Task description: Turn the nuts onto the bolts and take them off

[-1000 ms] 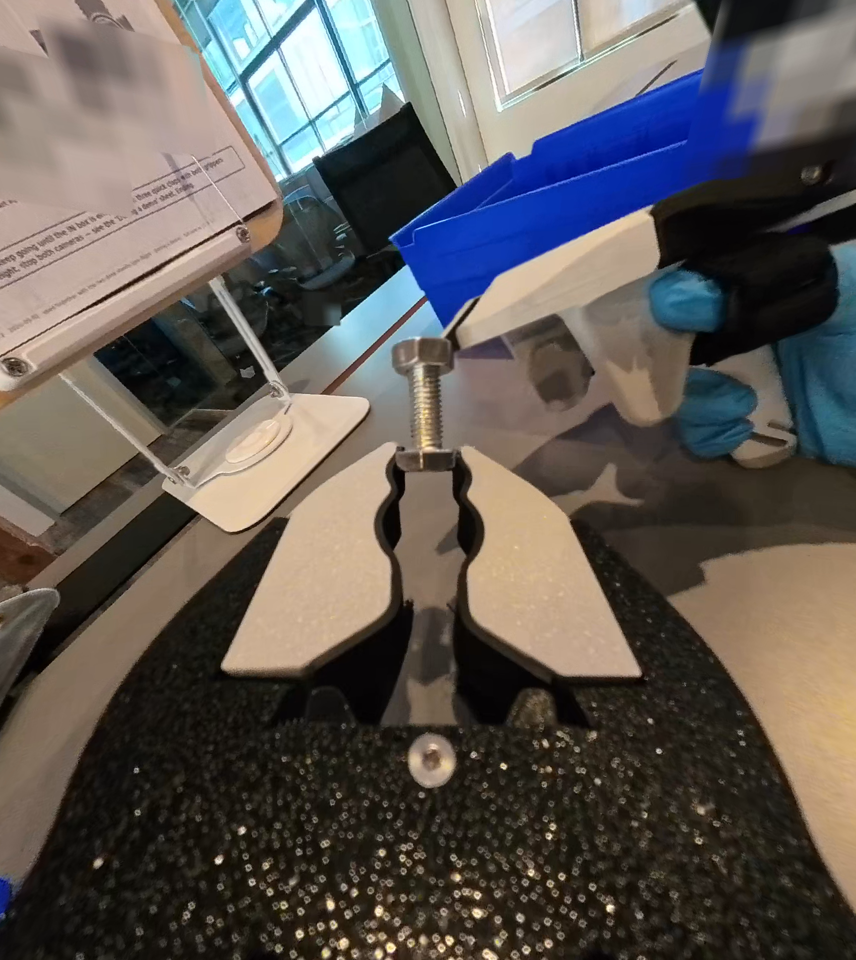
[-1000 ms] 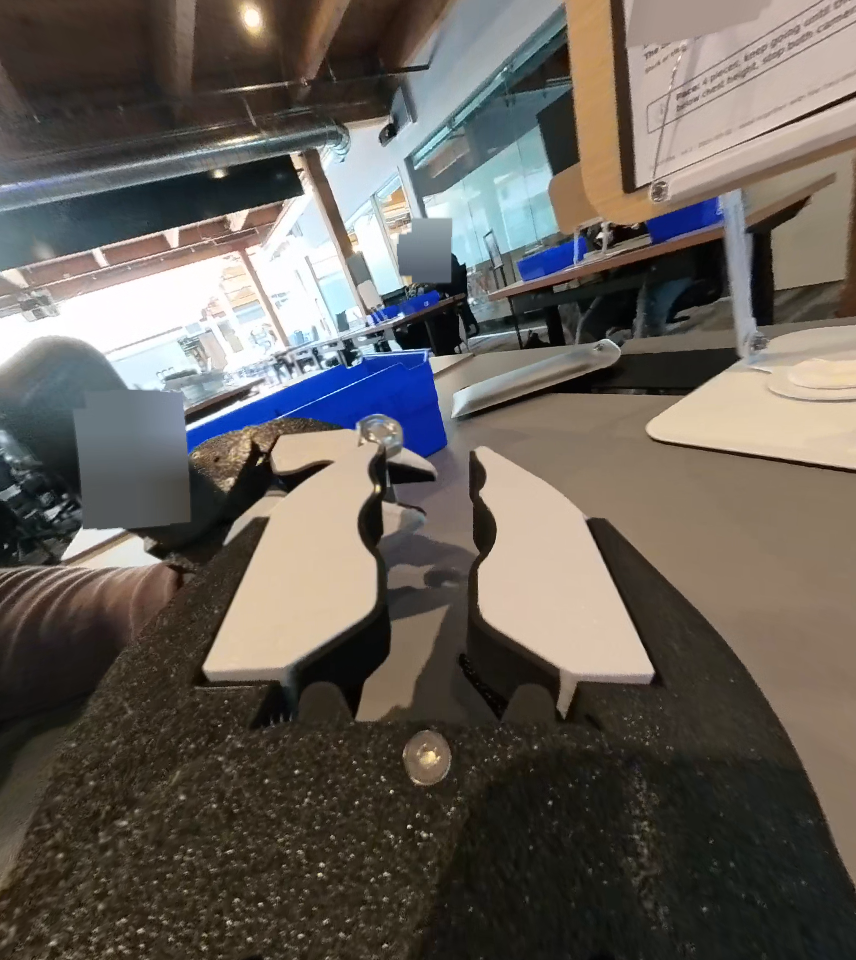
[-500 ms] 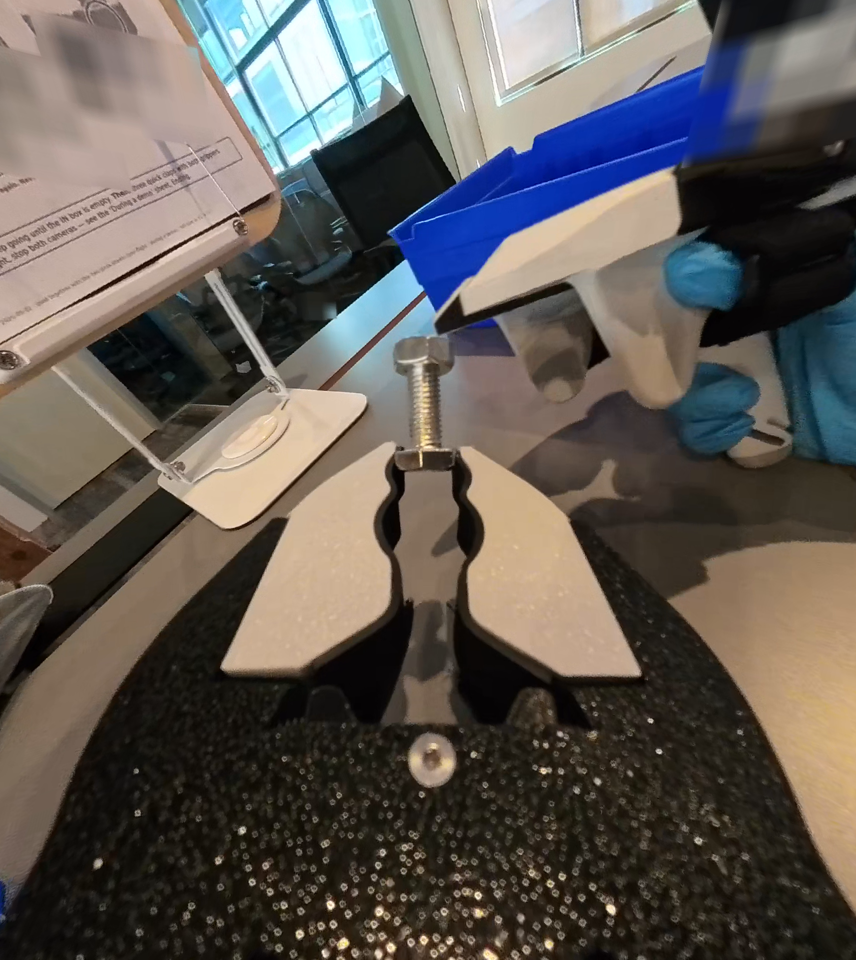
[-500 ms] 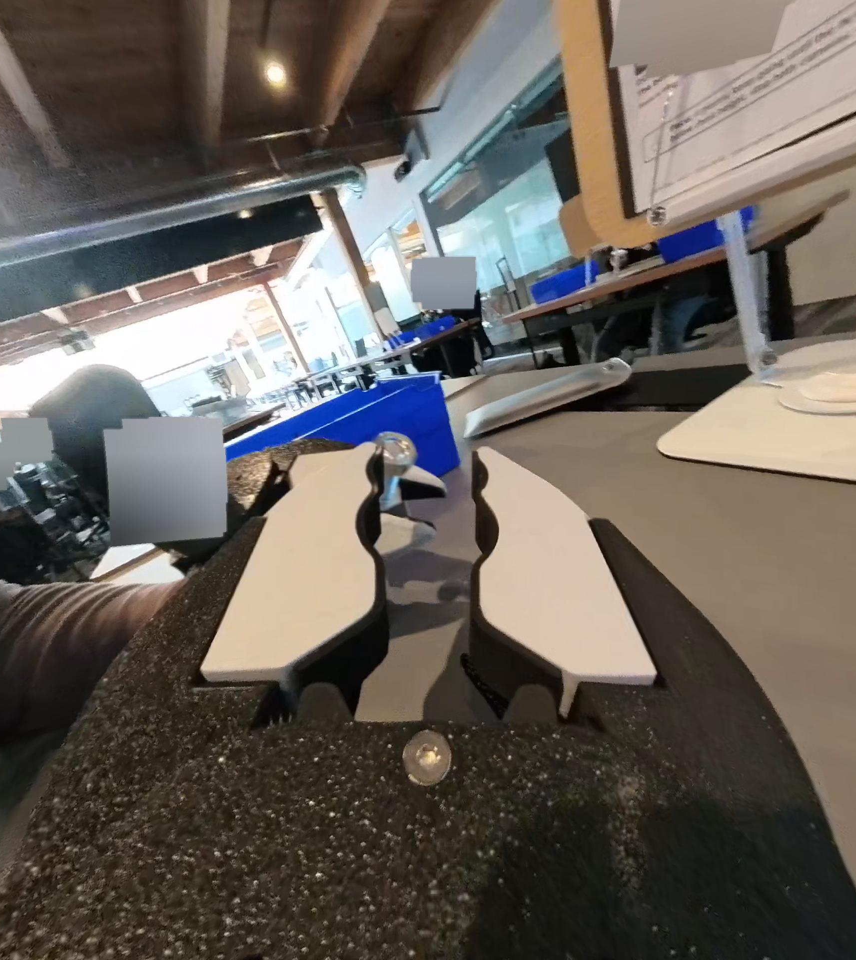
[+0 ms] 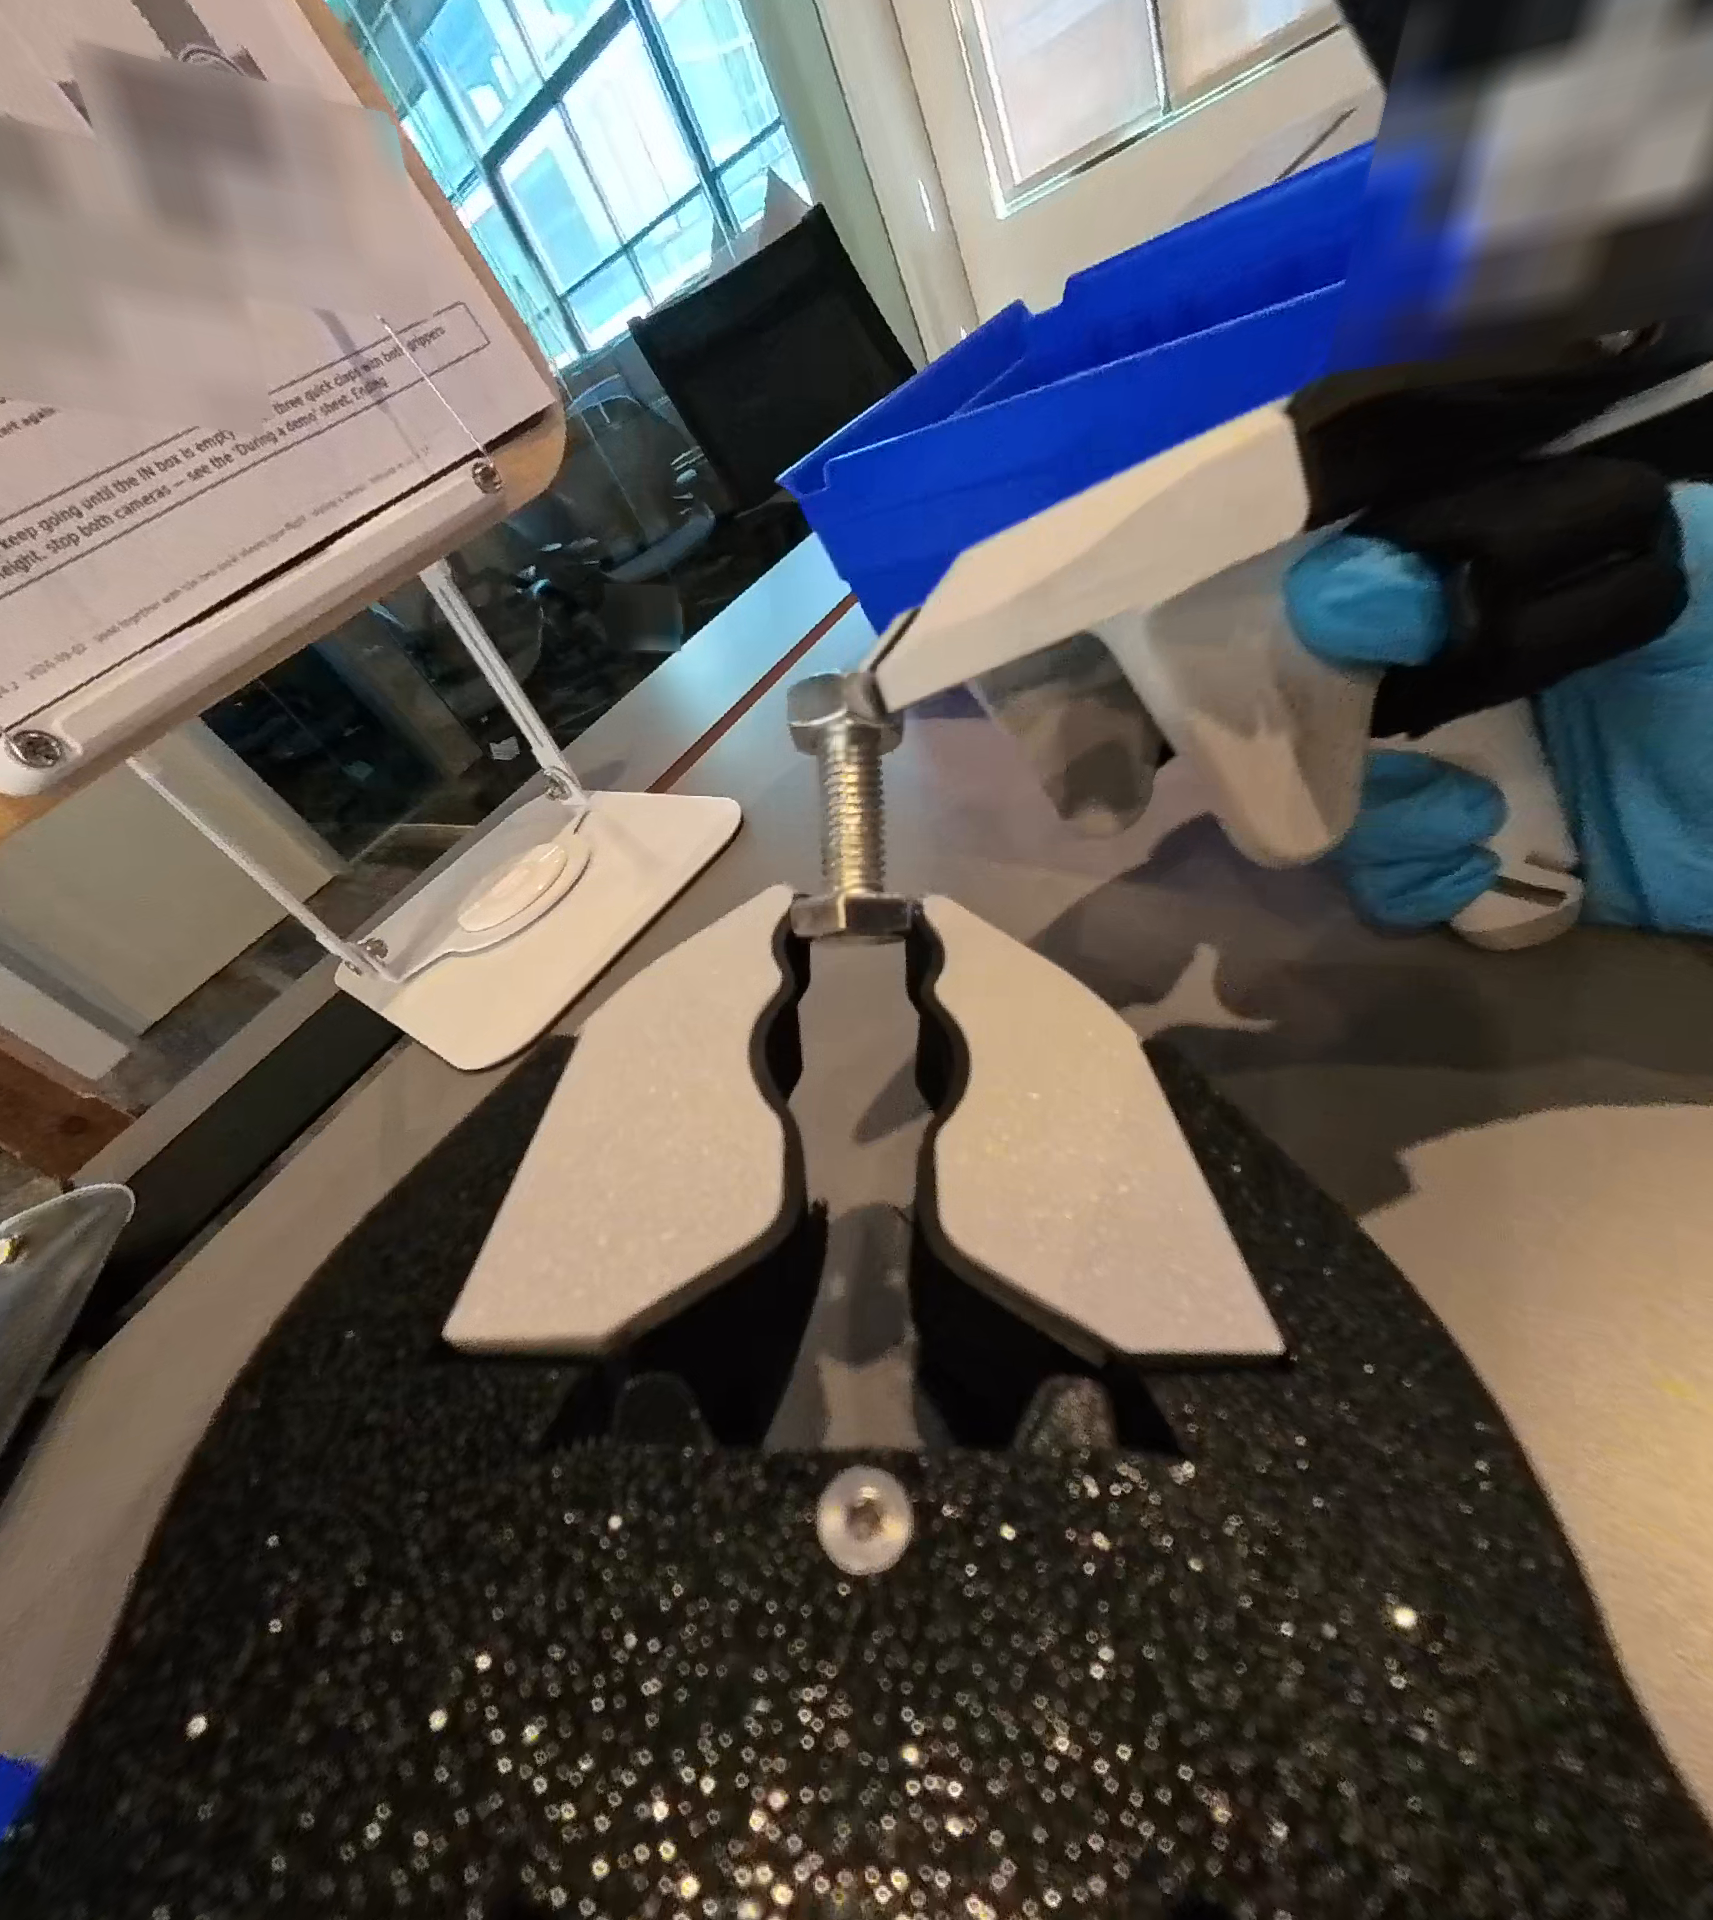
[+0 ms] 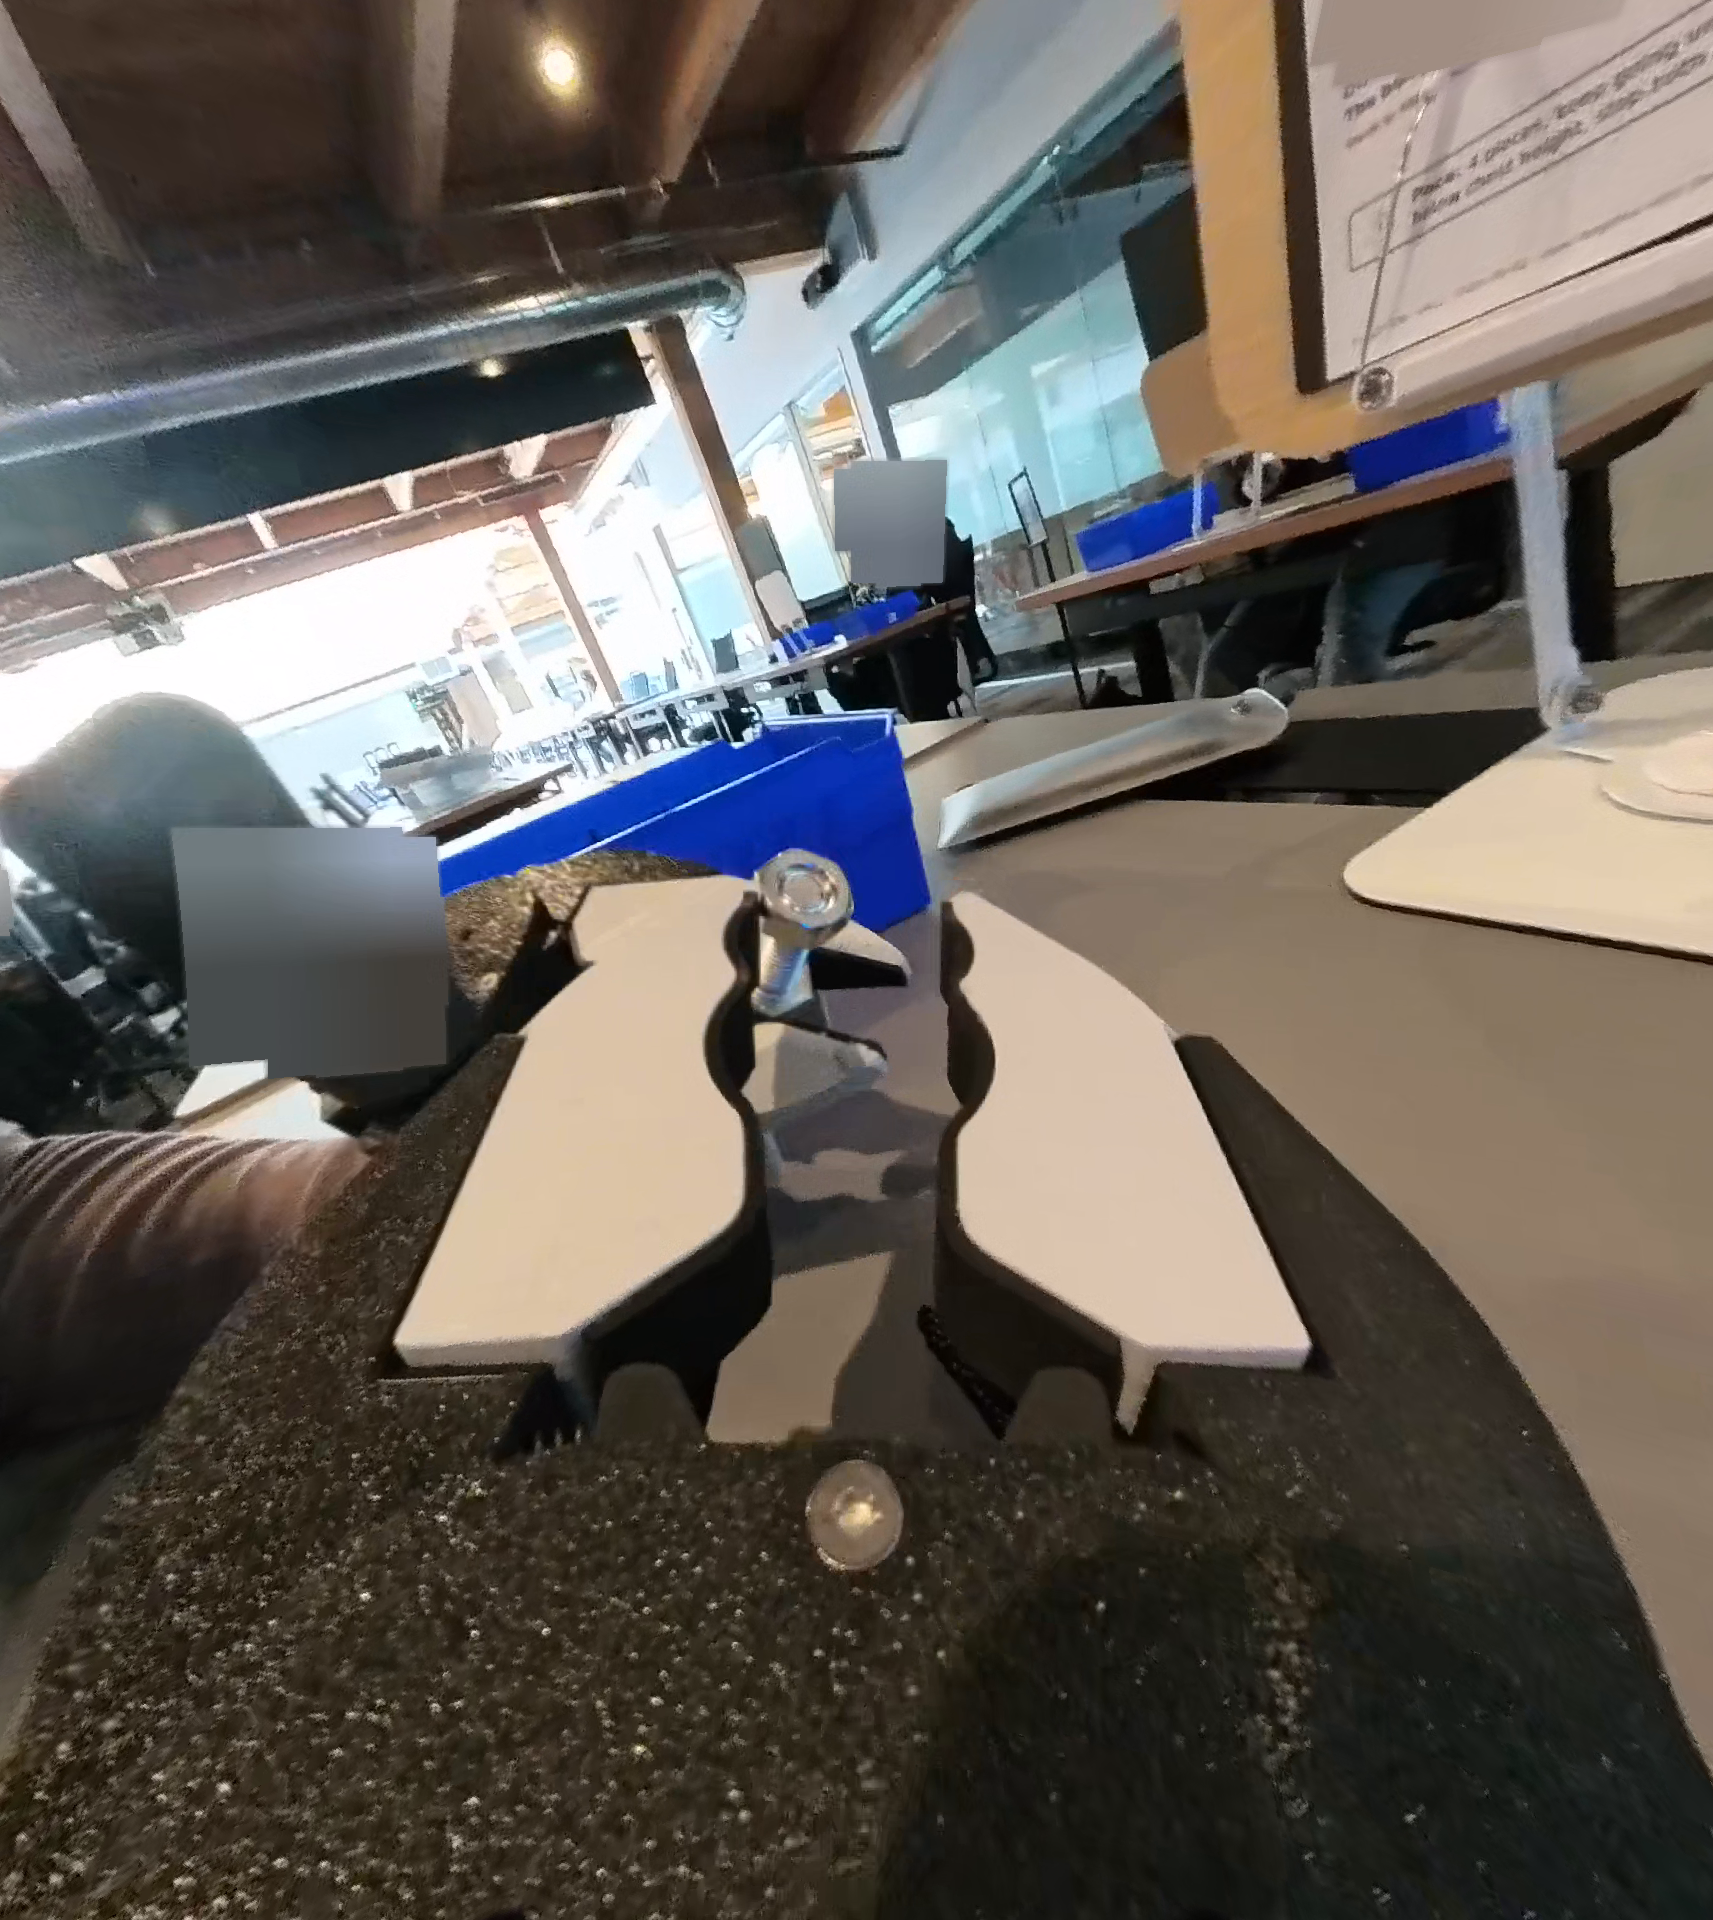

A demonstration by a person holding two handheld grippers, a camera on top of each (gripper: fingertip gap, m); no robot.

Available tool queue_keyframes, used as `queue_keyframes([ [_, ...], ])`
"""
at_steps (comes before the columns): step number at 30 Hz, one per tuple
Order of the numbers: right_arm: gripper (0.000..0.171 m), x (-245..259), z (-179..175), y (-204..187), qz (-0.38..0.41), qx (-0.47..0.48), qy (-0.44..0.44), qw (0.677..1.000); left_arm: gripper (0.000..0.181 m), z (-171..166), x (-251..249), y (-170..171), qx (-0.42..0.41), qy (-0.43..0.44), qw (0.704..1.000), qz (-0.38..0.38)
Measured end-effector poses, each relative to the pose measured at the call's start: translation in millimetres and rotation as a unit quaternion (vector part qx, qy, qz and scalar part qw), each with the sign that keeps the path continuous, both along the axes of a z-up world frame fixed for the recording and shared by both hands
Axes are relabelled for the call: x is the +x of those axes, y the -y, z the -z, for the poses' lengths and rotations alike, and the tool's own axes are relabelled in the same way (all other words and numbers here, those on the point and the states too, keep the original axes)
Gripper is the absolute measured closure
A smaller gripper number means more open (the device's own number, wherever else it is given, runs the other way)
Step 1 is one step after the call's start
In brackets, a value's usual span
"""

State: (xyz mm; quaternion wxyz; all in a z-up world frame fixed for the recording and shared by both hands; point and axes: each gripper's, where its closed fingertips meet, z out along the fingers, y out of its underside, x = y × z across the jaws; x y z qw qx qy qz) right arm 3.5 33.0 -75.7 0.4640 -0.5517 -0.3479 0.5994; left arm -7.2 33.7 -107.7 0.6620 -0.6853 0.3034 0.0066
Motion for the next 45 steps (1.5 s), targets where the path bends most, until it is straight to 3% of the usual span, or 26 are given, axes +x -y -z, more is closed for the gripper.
queue_keyframes([
  [4, 0.145, 7, 4, -12, 0.034, -0.013, 0.008, 0.999, 0.164, -2, -5, -1, -0.002, 0.017, 1.0, -0.005],
  [10, 0.137, 2, -3, 0, -0.005, -0.003, -0.013, 1.0, 0.164, 1, -1, -1, -0.007, 0.007, 1.0, 0.0],
  [15, 0.143, 7, 3, -12, 0.029, -0.018, 0.002, 0.999, 0.164, -1, -5, 0, -0.003, 0.018, 1.0, -0.005],
  [21, 0.137, 1, -4, 2, -0.01, 0.0, -0.014, 1.0, 0.164, 2, 0, -1, -0.01, 0.007, 1.0, 0.002],
  [27, 0.143, 7, 3, -11, 0.03, -0.016, 0.003, 0.999, 0.164, 0, -4, -1, -0.008, 0.017, 1.0, -0.004],
  [32, 0.139, 1, -1, -1, -0.002, -0.01, -0.008, 1.0, 0.164, 3, -1, -1, -0.011, 0.007, 1.0, 0.001],
  [37, 0.144, 6, 5, -13, 0.032, -0.022, 0.008, 0.999, 0.164, -1, -5, 0, -0.004, 0.02, 1.0, -0.005],
  [42, 0.137, 2, -4, 0, -0.009, -0.01, -0.02, 1.0, 0.164, 3, -2, -2, -0.014, 0.013, 1.0, 0.001],
  [45, 0.139, -1, 4, -4, 0.008, -0.011, 0.009, 1.0, 0.164, 0, -2, -1, -0.003, 0.006, 1.0, -0.003],
])
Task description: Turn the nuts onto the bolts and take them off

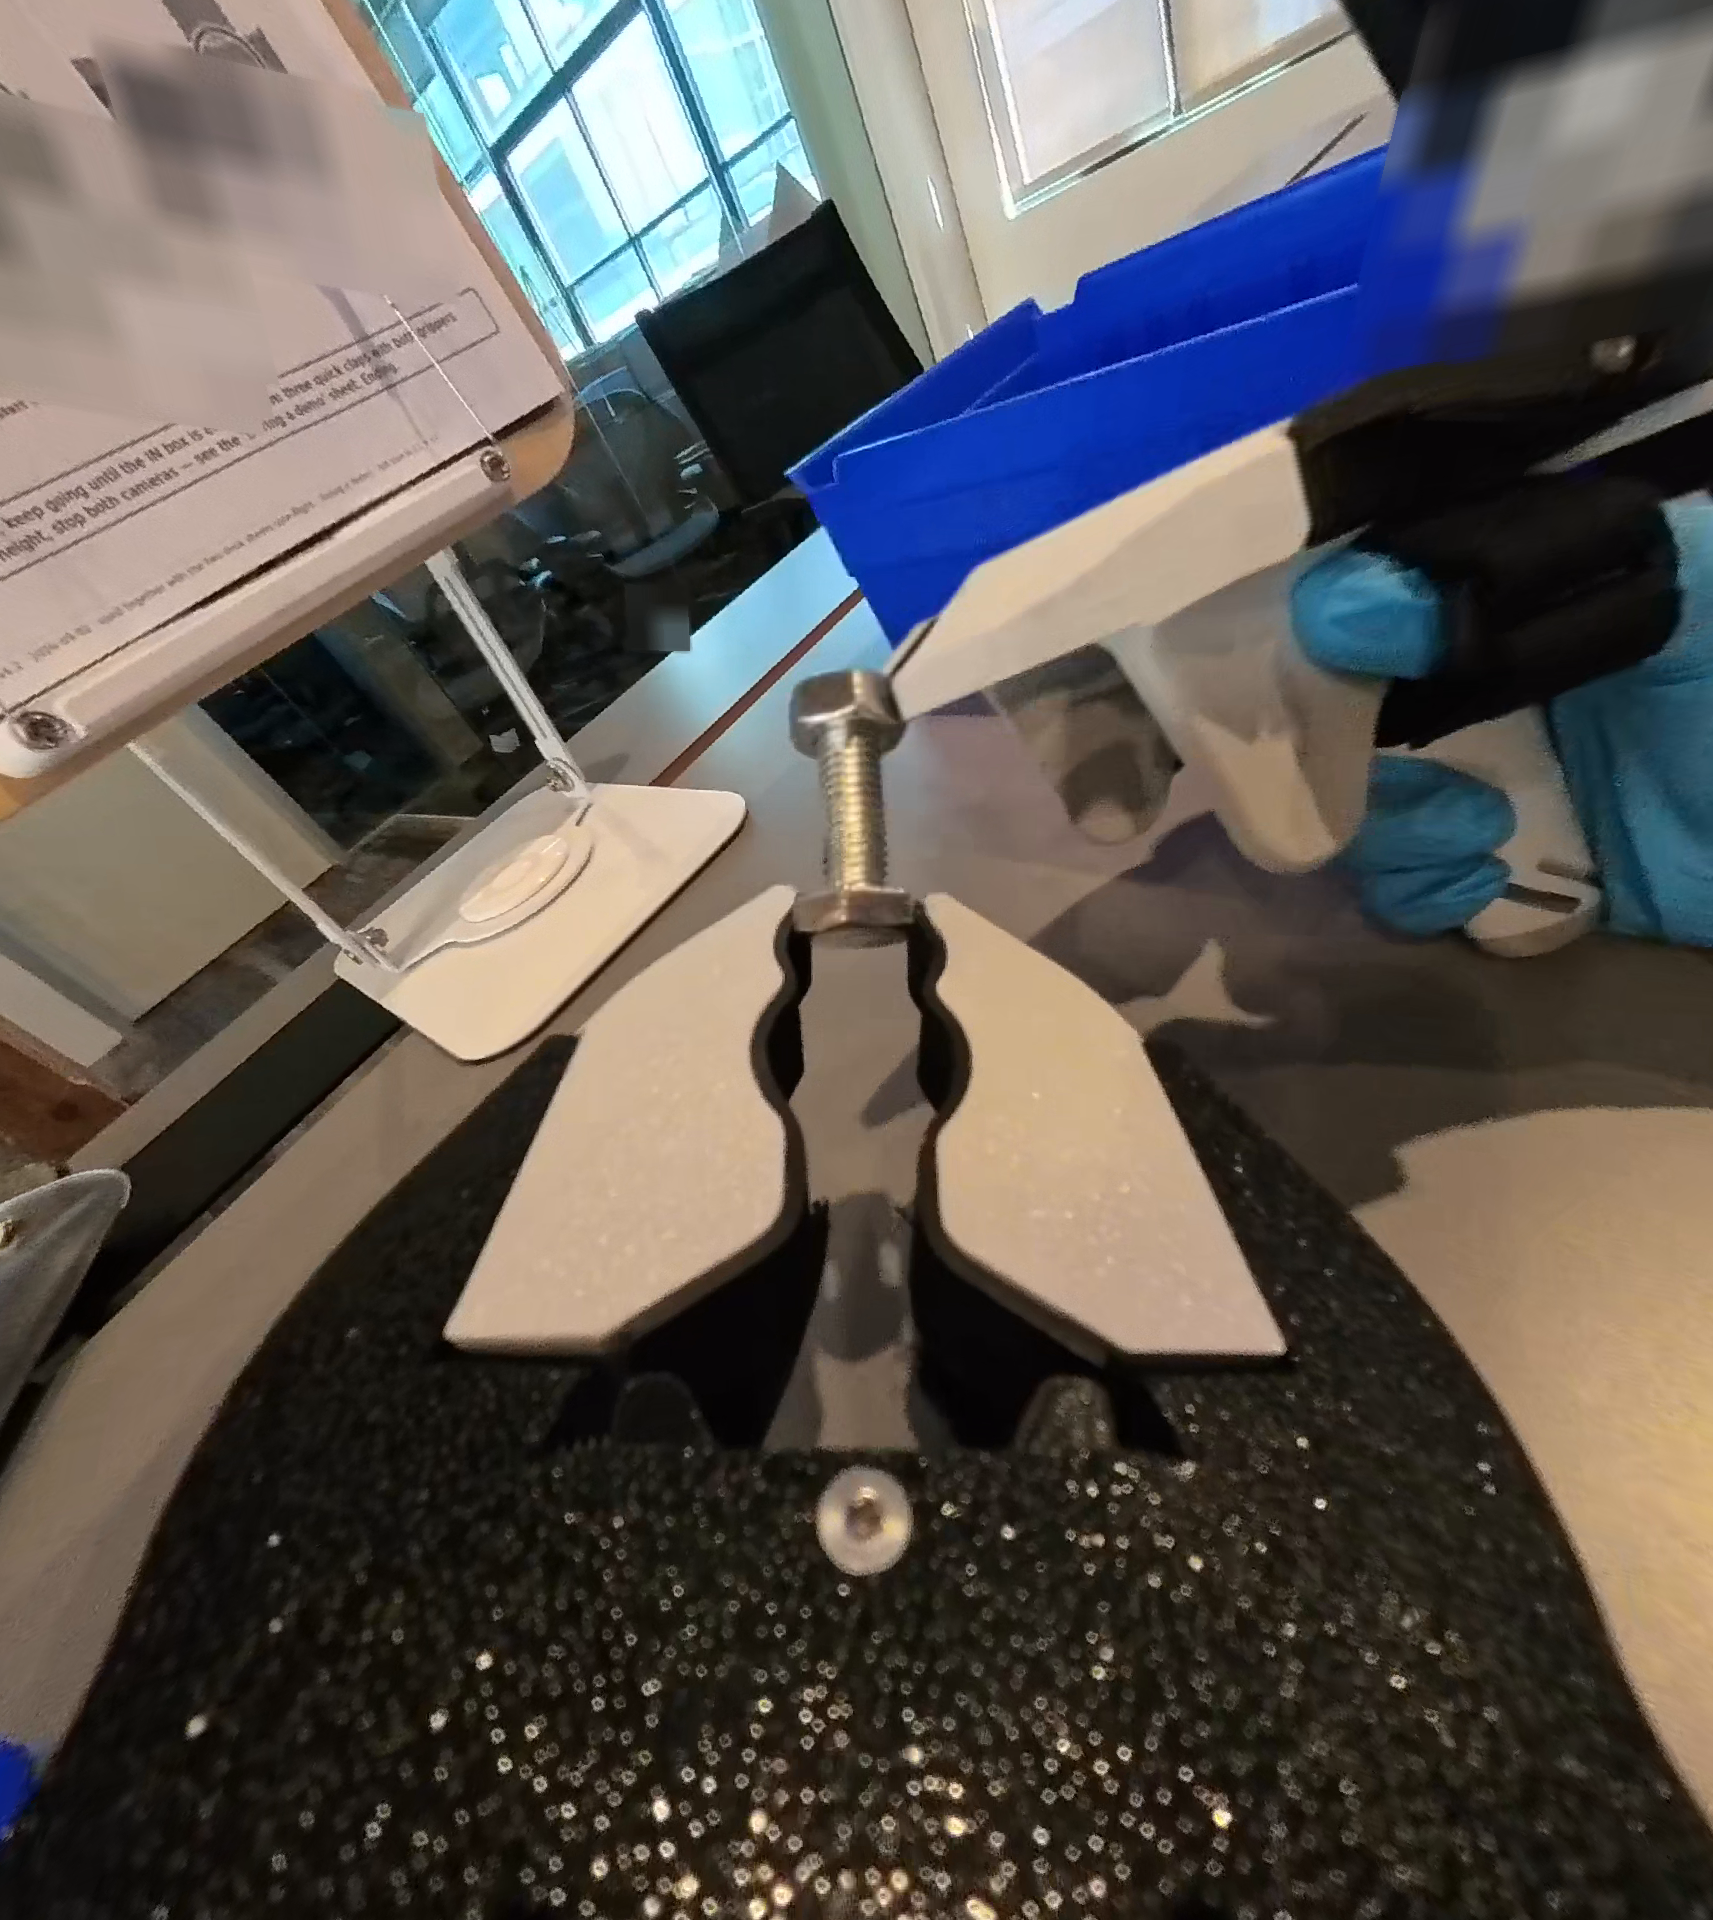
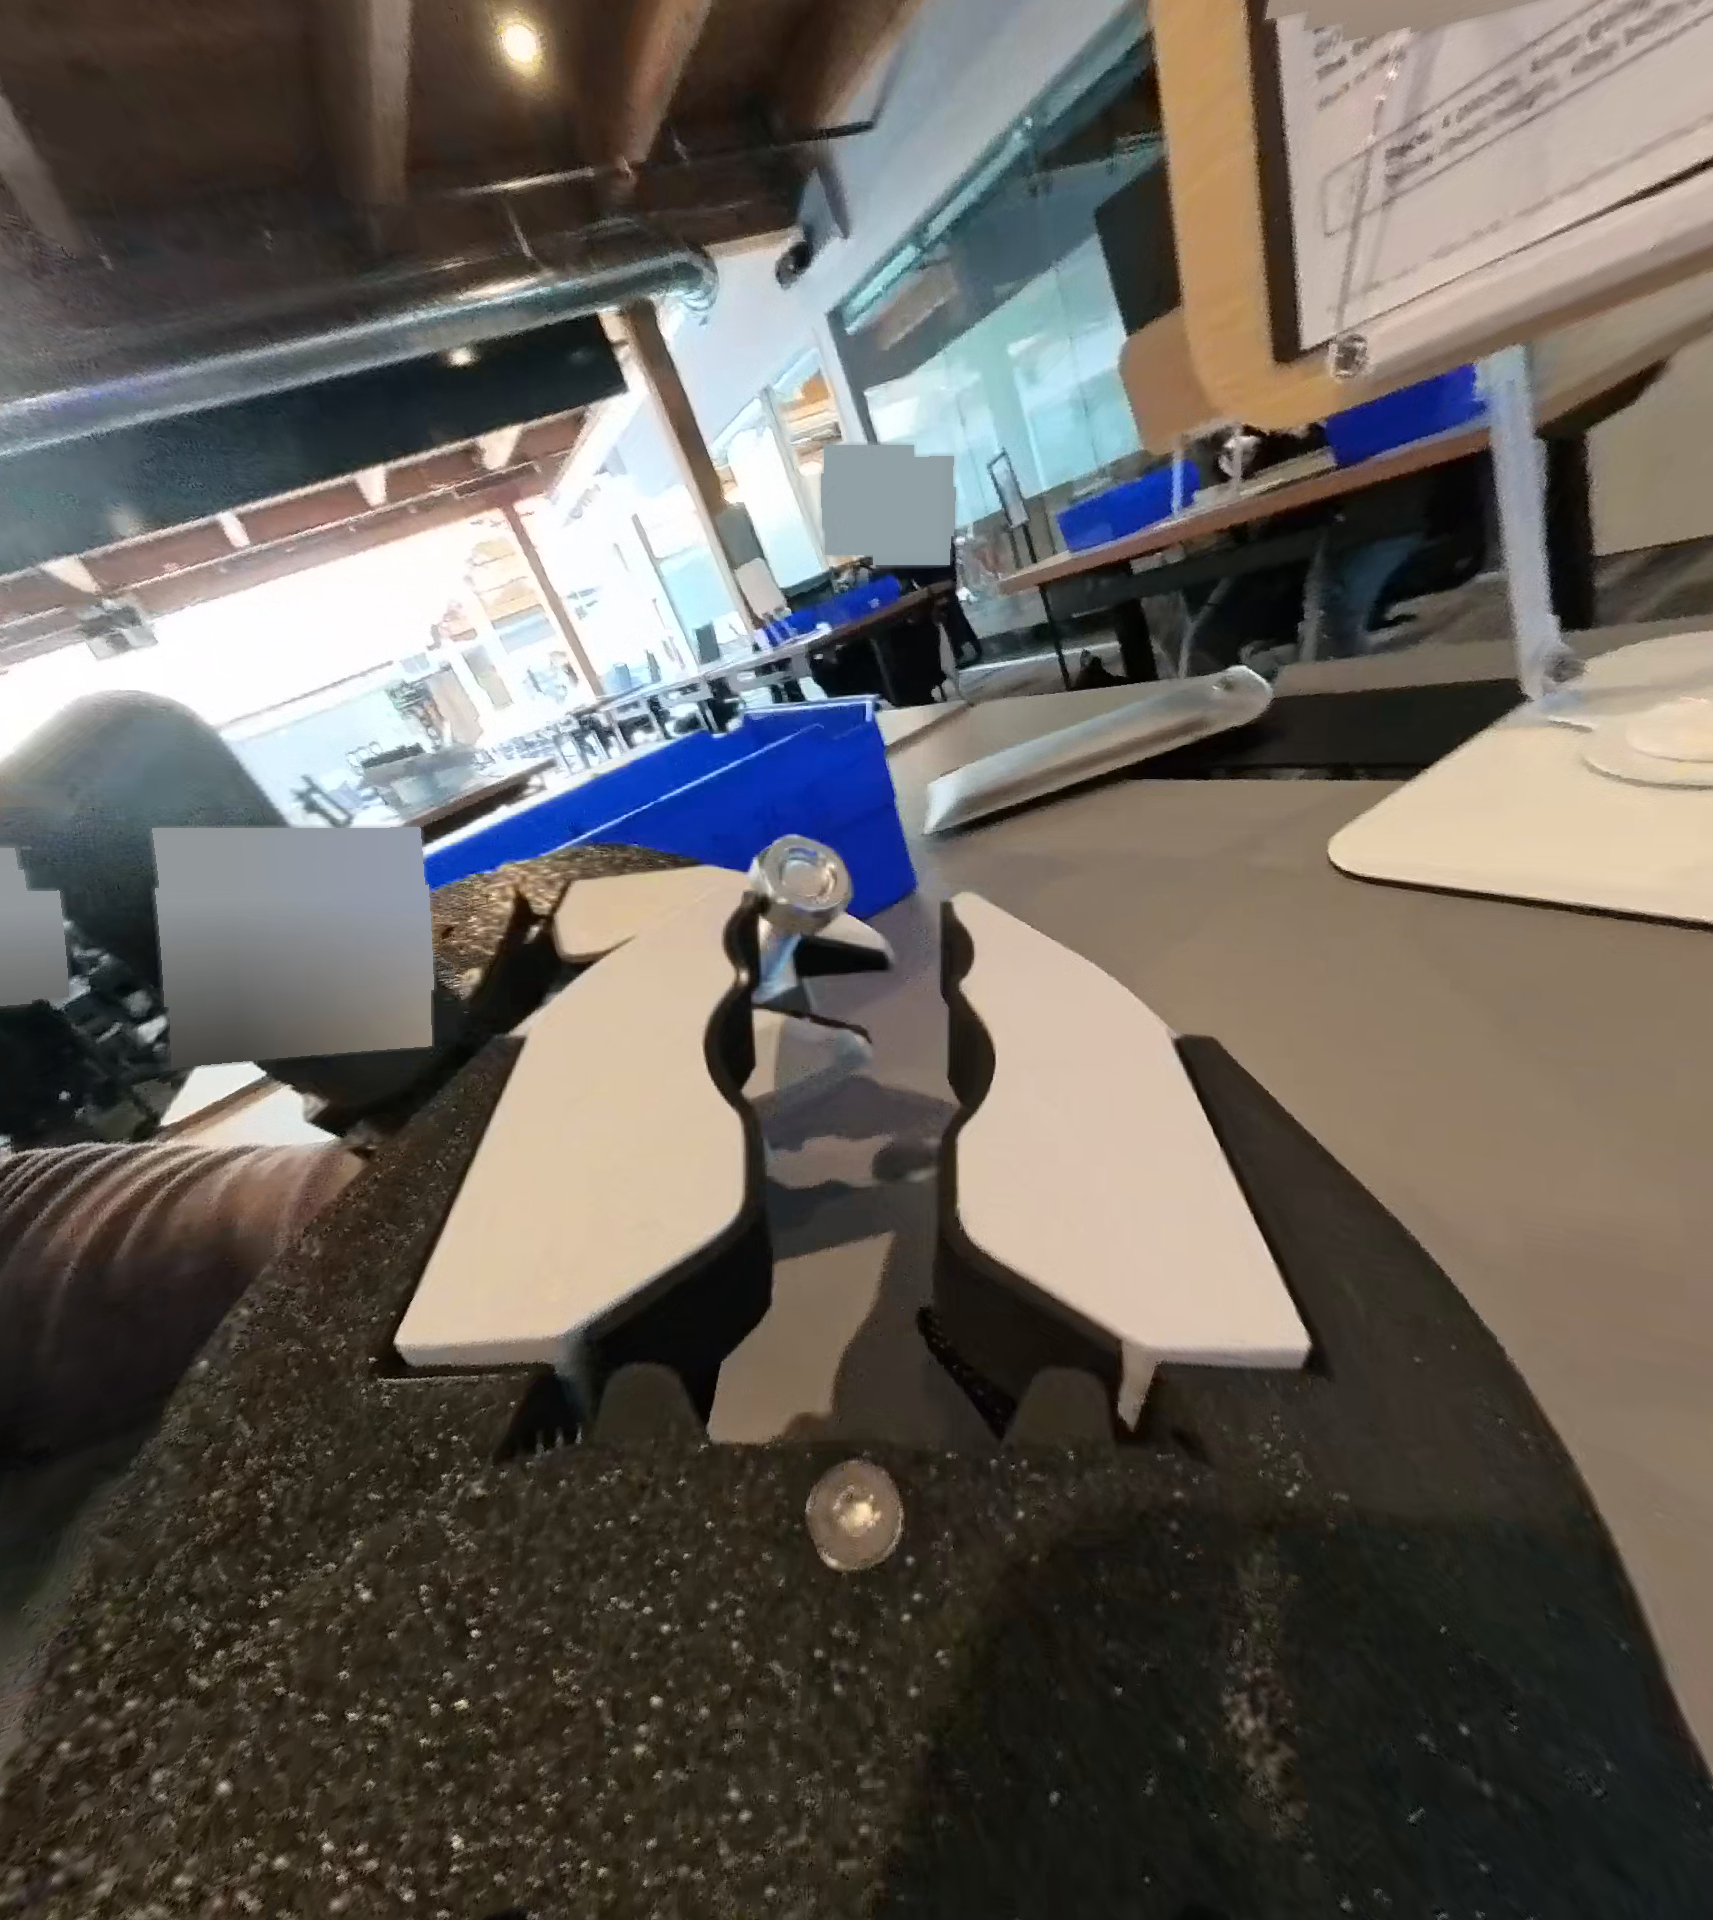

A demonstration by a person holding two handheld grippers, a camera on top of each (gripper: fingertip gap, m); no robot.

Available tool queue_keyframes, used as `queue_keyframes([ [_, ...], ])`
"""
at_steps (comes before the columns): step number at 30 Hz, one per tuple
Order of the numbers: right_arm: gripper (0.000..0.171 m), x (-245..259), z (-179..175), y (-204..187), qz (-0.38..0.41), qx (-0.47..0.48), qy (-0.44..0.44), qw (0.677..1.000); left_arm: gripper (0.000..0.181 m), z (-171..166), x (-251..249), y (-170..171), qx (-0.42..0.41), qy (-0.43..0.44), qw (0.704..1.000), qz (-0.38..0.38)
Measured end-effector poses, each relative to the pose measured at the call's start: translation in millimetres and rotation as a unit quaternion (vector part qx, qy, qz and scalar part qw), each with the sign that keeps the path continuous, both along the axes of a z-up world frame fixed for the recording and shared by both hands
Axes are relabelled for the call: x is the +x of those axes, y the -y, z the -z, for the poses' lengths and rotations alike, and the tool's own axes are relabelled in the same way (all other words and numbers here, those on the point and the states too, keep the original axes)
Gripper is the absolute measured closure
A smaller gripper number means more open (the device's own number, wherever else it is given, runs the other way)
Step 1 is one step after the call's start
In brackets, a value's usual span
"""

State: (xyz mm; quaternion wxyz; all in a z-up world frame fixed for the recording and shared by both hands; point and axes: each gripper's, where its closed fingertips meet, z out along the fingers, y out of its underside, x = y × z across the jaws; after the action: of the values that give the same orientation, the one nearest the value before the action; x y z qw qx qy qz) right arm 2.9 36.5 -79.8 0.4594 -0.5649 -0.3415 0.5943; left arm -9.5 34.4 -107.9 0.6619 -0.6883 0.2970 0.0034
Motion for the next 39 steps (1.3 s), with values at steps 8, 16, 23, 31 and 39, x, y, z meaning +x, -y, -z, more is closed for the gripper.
queue_keyframes([
  [8, 0.137, 2, -6, 1, -0.016, -0.019, -0.028, 0.999, 0.164, 2, 1, -1, -0.007, 0.002, 1.0, 0.005],
  [16, 0.141, 7, 0, -10, 0.008, -0.041, -0.021, 0.999, 0.164, 0, -5, -1, -0.009, 0.021, 1.0, -0.002],
  [23, 0.138, 2, 1, -2, -0.001, -0.019, -0.007, 1.0, 0.164, -1, 0, 0, 0.004, -0.008, 1.0, -0.001],
  [31, 0.137, 5, -5, 1, -0.011, -0.017, -0.027, 0.999, 0.164, -1, 0, 0, 0.003, -0.002, 1.0, 0.002],
  [39, 0.135, 12, -5, -7, 0.005, -0.039, -0.042, 0.998, 0.164, -2, 0, 2, 0.004, 0.0, 1.0, 0.002],
])
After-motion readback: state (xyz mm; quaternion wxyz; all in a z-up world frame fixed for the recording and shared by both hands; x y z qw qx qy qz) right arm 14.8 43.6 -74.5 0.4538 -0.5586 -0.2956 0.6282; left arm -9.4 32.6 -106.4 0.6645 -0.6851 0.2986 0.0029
